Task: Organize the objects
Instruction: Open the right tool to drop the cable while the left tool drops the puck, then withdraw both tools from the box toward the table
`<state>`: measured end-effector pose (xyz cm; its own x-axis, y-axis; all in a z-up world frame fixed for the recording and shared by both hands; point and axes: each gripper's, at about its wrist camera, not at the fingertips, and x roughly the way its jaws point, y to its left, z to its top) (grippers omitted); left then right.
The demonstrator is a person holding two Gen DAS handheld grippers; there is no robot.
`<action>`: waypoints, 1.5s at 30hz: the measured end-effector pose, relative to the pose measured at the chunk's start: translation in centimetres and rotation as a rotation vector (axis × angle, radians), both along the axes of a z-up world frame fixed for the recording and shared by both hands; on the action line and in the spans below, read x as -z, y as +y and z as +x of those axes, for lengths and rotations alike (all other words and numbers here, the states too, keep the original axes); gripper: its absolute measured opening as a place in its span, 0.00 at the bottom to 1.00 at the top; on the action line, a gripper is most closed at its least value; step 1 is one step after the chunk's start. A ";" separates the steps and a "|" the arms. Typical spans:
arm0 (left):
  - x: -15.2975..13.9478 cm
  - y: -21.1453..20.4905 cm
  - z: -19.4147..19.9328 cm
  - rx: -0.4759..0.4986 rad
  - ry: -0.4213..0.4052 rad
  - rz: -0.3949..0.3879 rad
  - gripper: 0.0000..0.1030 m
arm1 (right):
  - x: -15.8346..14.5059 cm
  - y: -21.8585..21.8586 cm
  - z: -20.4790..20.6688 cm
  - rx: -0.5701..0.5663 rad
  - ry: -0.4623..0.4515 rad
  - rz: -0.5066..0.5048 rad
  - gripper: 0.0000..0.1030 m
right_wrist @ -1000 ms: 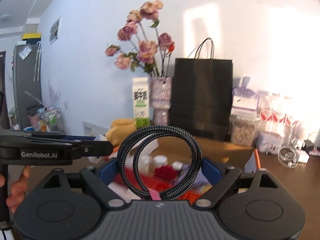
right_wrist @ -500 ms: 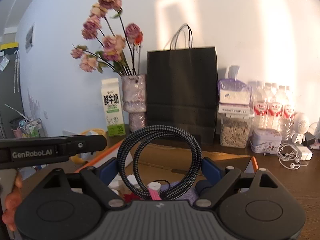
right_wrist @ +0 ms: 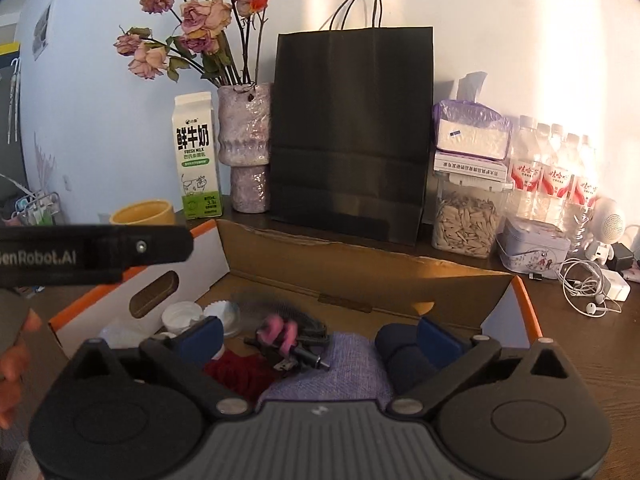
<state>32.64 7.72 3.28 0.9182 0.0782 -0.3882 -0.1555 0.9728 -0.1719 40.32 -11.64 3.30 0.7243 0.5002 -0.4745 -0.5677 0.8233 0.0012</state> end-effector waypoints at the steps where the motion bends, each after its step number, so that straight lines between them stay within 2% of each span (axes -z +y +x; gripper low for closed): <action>1: -0.1 0.0 -0.1 0.001 -0.001 -0.001 1.00 | -0.1 0.0 -0.1 0.001 -0.003 0.002 1.00; 14: -1.0 -0.9 -3.1 0.015 -0.038 0.012 1.00 | -1.1 -1.2 -2.5 0.003 -0.045 0.022 1.00; 24: -1.2 -1.9 -9.1 0.029 -0.055 0.051 1.00 | -1.4 -3.1 -6.9 -0.018 -0.064 0.033 1.00; 37: 0.7 -2.3 -16.9 0.044 0.013 0.073 1.00 | 0.1 -5.7 -14.6 -0.064 -0.047 -0.001 1.00; 45: 3.4 -3.4 -19.9 0.081 0.110 0.091 1.00 | 1.6 -7.3 -17.6 -0.071 -0.016 -0.025 1.00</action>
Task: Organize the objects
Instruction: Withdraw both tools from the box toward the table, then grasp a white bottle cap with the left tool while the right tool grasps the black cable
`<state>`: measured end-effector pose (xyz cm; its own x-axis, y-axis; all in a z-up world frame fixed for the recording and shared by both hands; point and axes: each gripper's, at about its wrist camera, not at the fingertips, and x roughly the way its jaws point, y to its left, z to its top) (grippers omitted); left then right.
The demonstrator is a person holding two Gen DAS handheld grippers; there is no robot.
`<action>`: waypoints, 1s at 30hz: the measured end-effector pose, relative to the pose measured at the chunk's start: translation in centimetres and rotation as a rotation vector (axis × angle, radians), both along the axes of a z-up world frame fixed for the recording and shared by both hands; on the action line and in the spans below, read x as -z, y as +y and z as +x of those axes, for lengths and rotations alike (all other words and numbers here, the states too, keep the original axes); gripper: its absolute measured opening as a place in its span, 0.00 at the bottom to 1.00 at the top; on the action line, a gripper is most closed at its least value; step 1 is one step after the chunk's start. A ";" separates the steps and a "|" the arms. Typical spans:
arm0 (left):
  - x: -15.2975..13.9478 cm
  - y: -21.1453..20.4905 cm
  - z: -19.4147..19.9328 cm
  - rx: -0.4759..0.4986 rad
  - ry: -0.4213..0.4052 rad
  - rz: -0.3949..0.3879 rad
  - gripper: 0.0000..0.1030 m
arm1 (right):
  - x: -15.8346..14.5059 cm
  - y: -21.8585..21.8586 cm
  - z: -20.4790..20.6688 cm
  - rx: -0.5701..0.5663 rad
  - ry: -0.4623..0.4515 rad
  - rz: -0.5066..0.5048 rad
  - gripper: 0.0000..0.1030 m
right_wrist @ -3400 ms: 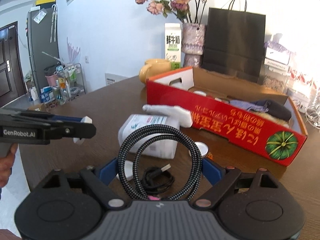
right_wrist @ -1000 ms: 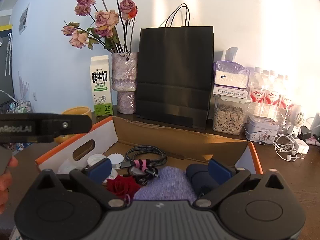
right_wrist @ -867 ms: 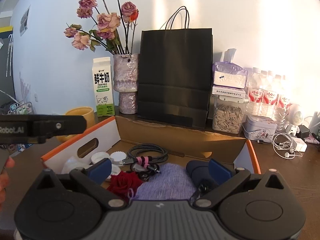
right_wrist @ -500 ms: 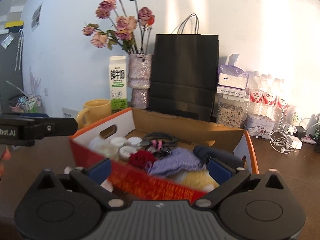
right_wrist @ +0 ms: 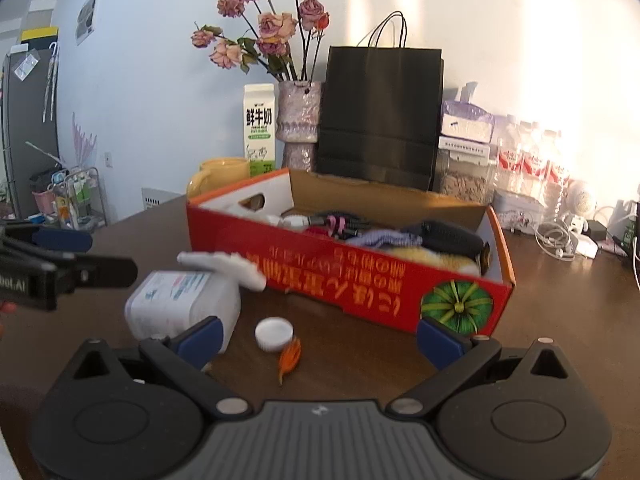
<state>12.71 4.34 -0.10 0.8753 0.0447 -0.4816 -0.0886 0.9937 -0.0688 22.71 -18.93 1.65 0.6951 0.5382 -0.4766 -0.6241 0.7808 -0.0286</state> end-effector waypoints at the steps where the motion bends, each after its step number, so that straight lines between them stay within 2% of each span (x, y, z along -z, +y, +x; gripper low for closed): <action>1: 0.4 -0.1 -0.2 0.002 0.013 0.001 1.00 | 0.2 -0.1 -0.2 -0.001 0.005 -0.003 1.00; 6: 2.1 -0.8 -1.3 0.018 0.067 -0.003 1.00 | 1.0 -0.7 -1.5 -0.005 0.025 -0.013 1.00; 11: 2.9 -1.5 -1.8 0.030 0.084 0.003 1.00 | 1.4 -1.0 -2.6 -0.012 0.038 -0.013 1.00; 15: 3.4 -2.1 -1.5 0.036 0.099 0.016 0.95 | 1.8 -1.2 -3.0 -0.012 0.046 -0.017 1.00; 18: 3.8 -2.7 -1.2 0.056 0.108 0.028 0.78 | 1.9 -1.4 -2.8 -0.006 0.050 -0.016 1.00; 21: 4.1 -3.3 -0.9 0.080 0.113 0.039 0.53 | 1.9 -1.4 -2.8 -0.005 0.051 -0.015 1.00; 22: 4.2 -3.4 -0.9 0.089 0.110 0.045 0.38 | 1.9 -1.4 -2.8 -0.006 0.051 -0.015 1.00; 23: 4.2 -3.6 -0.9 0.105 0.102 0.052 0.28 | 1.9 -1.4 -2.8 -0.009 0.052 -0.014 1.00; 26: 4.1 -3.5 -1.2 0.125 0.090 0.037 0.28 | 1.8 -1.2 -2.9 -0.019 0.054 -0.012 1.00; 30: 3.7 -2.7 -1.6 0.098 0.072 0.030 0.28 | 1.8 -0.5 -3.1 -0.041 0.057 -0.013 1.00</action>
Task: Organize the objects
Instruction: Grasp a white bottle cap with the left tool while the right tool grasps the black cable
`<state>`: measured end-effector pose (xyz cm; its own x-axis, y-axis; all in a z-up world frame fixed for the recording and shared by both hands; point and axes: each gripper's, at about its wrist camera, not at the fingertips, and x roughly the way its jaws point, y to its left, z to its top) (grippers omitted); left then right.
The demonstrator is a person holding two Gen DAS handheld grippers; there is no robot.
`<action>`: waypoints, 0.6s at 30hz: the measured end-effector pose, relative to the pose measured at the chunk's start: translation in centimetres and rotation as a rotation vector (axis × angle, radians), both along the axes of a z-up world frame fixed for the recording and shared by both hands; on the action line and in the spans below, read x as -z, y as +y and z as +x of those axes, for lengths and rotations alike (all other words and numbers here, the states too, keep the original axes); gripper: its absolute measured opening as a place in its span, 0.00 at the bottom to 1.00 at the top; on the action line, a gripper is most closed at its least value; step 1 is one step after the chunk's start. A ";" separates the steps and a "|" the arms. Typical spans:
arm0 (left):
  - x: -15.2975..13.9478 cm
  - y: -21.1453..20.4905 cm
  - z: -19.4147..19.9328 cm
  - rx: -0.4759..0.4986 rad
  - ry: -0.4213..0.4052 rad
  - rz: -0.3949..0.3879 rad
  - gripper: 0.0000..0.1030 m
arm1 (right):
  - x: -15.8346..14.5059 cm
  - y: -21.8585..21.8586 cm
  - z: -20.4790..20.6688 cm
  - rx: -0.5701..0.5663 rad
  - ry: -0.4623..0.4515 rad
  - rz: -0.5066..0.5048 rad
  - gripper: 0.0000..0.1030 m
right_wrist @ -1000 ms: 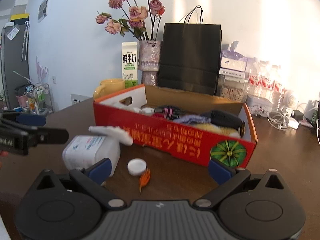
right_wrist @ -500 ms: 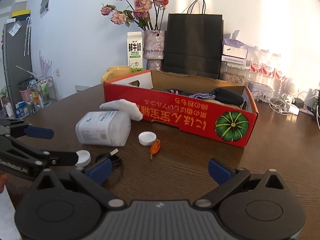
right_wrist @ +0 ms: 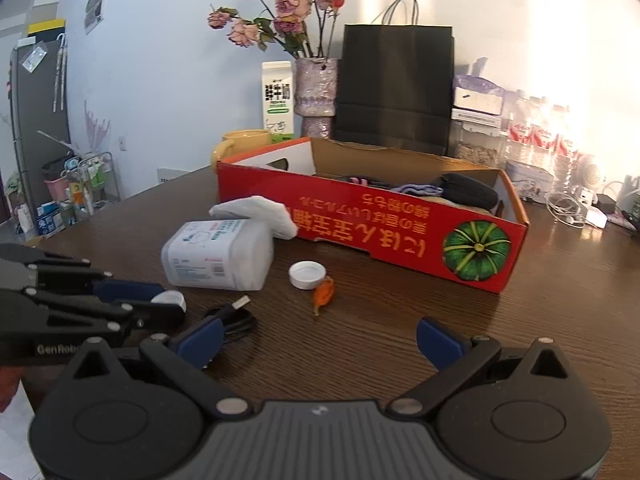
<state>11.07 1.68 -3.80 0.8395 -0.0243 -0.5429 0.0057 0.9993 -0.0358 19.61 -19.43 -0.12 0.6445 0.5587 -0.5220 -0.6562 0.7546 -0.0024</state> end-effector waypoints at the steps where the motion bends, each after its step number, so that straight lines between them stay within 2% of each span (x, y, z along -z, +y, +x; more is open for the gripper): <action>1: -0.1 0.3 -0.2 -0.010 -0.004 -0.003 0.28 | 0.0 0.2 0.0 -0.007 0.001 -0.001 1.00; 12: -0.7 3.5 -1.7 -0.088 -0.026 -0.032 0.28 | 1.1 4.2 -0.5 -0.113 0.043 -0.041 0.98; 14: -0.7 3.6 -1.8 -0.086 -0.028 -0.038 0.28 | 1.2 4.8 -0.6 -0.128 0.044 -0.044 0.80; 15: -0.7 3.6 -1.8 -0.084 -0.029 -0.042 0.28 | 1.2 5.0 -0.6 -0.135 0.049 -0.047 0.74; 17: -0.6 3.7 -1.9 -0.079 -0.031 -0.048 0.28 | 1.4 5.5 -0.5 -0.146 0.061 -0.062 0.58; 18: -0.6 3.7 -2.0 -0.077 -0.032 -0.052 0.28 | 1.4 5.6 -0.6 -0.153 0.065 -0.063 0.56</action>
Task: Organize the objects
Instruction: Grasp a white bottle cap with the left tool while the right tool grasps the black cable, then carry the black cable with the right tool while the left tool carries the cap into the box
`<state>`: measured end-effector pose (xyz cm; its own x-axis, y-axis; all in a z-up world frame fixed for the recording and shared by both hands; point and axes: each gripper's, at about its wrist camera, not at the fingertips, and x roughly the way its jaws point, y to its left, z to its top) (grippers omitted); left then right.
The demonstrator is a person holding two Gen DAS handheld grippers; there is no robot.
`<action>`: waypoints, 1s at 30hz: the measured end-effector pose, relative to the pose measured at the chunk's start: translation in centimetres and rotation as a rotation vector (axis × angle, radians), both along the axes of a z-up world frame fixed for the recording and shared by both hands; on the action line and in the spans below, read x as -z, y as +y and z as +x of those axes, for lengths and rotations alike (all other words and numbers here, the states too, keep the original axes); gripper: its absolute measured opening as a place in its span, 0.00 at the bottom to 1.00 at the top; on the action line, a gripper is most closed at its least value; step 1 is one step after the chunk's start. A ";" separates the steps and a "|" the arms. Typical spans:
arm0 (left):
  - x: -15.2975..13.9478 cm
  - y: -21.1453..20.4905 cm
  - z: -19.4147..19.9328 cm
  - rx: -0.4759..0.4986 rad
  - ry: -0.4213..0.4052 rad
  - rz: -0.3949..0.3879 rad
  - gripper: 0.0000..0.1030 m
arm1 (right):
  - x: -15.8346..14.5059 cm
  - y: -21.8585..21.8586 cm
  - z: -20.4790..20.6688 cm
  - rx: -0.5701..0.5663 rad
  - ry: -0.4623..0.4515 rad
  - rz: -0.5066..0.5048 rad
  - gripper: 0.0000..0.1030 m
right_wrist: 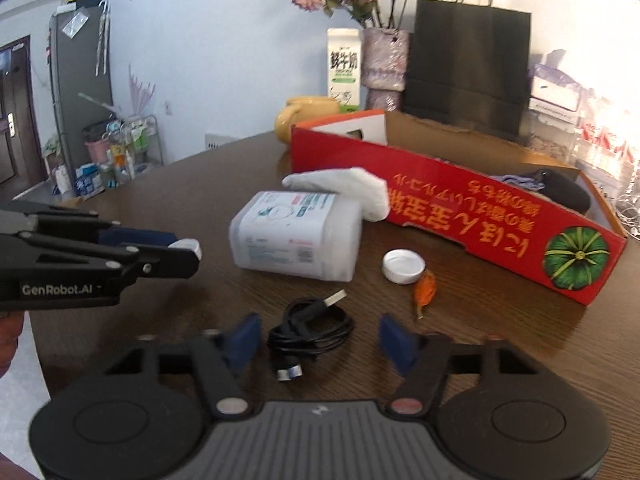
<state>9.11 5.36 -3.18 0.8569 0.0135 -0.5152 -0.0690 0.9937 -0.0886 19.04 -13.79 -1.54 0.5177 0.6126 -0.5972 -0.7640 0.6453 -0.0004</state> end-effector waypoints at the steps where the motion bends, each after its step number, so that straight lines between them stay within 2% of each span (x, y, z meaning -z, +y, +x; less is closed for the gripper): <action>1: 0.0 0.0 -0.1 0.002 -0.001 -0.003 0.28 | 0.0 0.1 -0.1 -0.009 0.000 0.004 0.48; 2: 0.0 0.0 0.0 0.002 -0.003 -0.006 0.28 | -0.1 0.2 -0.2 -0.012 -0.003 0.005 0.44; 17: -1.9 -0.5 0.4 0.026 -0.075 -0.028 0.28 | -2.1 -1.3 -0.2 0.014 -0.062 0.065 0.43; 30: -5.5 -2.6 5.2 0.091 -0.190 -0.026 0.28 | -5.7 -2.6 3.0 0.100 -0.158 0.145 0.43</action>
